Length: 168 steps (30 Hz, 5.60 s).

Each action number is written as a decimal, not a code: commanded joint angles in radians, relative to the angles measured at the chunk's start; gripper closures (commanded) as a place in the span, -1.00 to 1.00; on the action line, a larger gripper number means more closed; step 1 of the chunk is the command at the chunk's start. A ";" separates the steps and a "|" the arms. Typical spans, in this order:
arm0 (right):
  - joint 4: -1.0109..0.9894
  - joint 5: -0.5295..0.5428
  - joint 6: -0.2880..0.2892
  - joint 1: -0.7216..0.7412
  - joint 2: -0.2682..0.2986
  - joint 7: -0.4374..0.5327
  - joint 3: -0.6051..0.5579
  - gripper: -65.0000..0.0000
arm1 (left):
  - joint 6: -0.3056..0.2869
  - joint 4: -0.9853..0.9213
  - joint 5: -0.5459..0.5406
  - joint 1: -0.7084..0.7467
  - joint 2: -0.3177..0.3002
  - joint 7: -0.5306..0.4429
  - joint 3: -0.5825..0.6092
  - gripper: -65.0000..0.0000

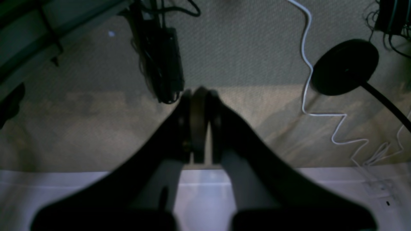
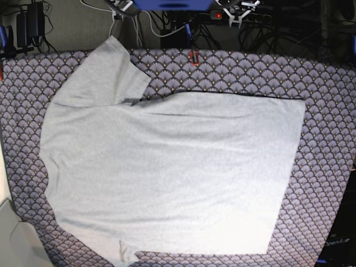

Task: Fold the T-shirt properly

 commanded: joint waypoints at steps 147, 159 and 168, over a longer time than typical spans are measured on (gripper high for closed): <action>1.577 0.579 0.703 -0.250 0.079 -1.058 0.581 0.16 | 0.004 1.737 -0.002 0.669 -0.093 0.234 -0.207 0.30; 1.480 0.579 0.703 -0.225 0.077 -1.059 0.588 0.16 | 0.004 1.735 -0.002 0.672 -0.093 0.234 -0.207 0.30; 1.402 0.581 0.703 -0.207 0.068 -1.059 0.582 0.16 | 0.004 1.735 -0.002 0.672 -0.096 0.236 -0.207 0.30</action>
